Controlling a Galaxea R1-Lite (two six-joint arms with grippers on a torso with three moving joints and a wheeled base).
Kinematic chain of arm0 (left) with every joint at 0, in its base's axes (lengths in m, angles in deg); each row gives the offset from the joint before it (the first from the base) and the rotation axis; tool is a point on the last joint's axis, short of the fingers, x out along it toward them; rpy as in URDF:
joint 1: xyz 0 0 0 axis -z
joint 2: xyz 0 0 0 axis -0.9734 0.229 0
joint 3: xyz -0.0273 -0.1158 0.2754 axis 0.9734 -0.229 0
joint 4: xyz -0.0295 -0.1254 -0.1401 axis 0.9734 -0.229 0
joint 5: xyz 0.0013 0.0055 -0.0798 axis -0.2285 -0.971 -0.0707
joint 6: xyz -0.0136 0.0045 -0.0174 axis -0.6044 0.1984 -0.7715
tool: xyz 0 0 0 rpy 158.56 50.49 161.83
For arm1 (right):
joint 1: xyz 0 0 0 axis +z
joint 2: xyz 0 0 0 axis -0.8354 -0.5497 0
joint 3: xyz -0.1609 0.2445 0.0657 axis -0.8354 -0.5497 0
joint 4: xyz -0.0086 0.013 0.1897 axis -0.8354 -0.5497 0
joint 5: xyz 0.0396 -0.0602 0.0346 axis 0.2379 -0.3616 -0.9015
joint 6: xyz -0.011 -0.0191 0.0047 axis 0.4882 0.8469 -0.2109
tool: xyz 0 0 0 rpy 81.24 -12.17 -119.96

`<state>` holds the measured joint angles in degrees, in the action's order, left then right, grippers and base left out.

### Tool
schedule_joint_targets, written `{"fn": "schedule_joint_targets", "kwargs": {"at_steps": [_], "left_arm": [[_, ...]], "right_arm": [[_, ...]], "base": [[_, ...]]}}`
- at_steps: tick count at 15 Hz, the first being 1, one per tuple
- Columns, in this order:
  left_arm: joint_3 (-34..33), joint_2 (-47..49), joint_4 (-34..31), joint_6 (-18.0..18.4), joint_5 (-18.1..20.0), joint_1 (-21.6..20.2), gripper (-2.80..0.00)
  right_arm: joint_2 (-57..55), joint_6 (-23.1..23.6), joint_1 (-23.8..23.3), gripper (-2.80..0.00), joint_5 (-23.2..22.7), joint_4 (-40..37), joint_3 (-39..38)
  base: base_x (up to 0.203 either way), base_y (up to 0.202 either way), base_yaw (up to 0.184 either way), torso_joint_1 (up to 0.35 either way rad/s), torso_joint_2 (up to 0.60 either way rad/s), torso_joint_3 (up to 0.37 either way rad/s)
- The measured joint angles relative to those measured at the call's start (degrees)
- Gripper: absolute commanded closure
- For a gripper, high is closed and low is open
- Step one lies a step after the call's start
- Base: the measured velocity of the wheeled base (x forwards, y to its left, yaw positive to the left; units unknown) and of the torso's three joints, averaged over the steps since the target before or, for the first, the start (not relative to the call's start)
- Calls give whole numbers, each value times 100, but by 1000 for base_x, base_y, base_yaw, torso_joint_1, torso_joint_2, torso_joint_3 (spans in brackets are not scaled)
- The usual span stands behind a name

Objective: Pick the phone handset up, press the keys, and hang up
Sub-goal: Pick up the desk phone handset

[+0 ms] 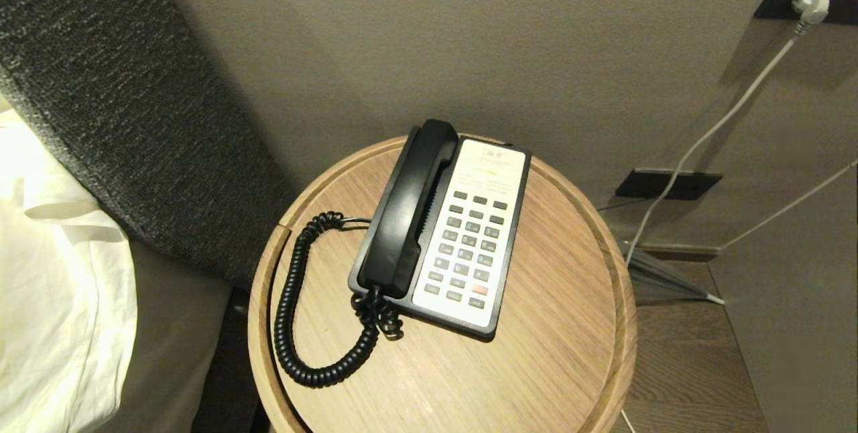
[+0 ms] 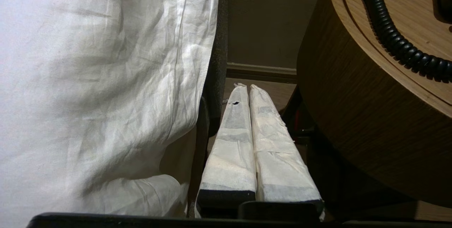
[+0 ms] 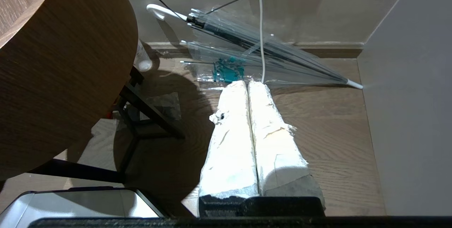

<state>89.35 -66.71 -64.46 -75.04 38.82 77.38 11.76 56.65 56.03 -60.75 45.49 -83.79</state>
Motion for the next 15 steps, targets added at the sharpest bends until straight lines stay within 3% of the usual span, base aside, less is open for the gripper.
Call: {"fn": "schedule_joint_targets", "kwargs": {"at_steps": [2,5,11,13,15], "left_arm": [[363,75,-200,21,70,0,0],[1737,914,-917,-23,391,12,0],[5218,4795,-1477,-186,1611,165,0],[6133,5906,-1799,-213,1821,556,0],[6584,6567,-2200,-225,1737,1198,0]], "right_arm": [[0,5,0,0,-1,0,0],[0,1,0,0,-2,2,0],[0,2,2,0,-2,0,0],[0,2,2,0,0,2,0],[0,0,0,0,0,0,0]], "base": [[0,0,0,0,0,0],[0,0,0,0,0,0],[0,0,0,0,0,0],[0,0,0,0,0,0],[0,0,0,0,0,0]]}}
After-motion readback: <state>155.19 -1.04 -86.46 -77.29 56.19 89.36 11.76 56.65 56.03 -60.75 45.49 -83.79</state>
